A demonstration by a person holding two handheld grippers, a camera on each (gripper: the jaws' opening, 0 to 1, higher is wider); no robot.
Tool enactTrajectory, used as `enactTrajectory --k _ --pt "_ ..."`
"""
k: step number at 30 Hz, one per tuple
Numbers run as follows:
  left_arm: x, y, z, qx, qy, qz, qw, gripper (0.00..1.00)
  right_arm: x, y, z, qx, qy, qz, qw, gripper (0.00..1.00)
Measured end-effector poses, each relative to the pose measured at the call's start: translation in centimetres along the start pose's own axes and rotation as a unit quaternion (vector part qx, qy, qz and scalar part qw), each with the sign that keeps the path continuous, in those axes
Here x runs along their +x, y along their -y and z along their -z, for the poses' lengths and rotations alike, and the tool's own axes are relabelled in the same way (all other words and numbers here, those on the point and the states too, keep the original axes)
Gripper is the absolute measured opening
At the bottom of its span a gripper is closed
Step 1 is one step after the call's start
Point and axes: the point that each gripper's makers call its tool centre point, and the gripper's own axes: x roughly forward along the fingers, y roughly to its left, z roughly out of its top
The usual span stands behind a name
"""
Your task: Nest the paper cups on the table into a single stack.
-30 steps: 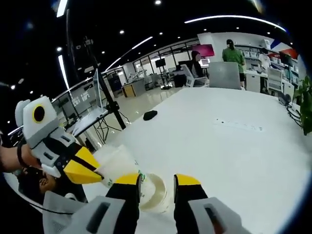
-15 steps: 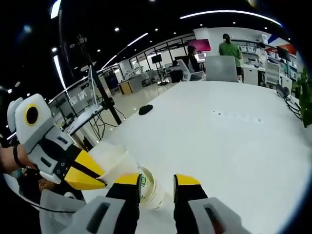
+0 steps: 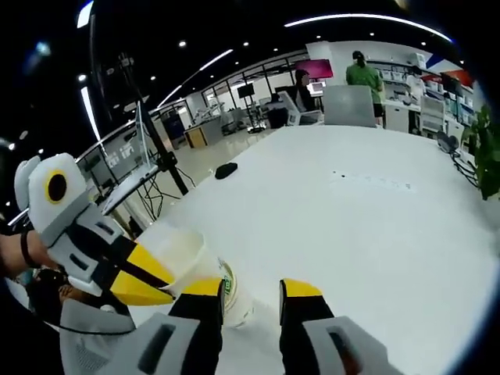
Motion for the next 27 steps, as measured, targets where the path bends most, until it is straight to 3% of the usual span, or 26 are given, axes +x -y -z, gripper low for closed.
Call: enactTrajectory --k 16,23,26,27 --pt "0.8 0.1 1.2 -0.017 -0.018 0.001 0.9997 0.04 -2.2 1.9 1.5 0.012 -0.004 0.03 0.9995 0.25" --pt "0.1 0.5 0.5 -0.03 0.002 -0.004 0.9995 0.05 -2.7 2.1 1.8 0.016 0.003 0.034 0.9993 0.25" --pt "-0.2 0.2 0.6 -0.064 0.01 -0.012 0.9979 0.11 -2.9 2.0 2.3 0.017 0.002 0.035 0.9992 0.26" --pt "-0.4 0.4 0.5 -0.077 0.024 -0.015 0.9966 0.13 -3.0 2.0 2.4 0.02 0.002 0.036 0.9992 0.26"
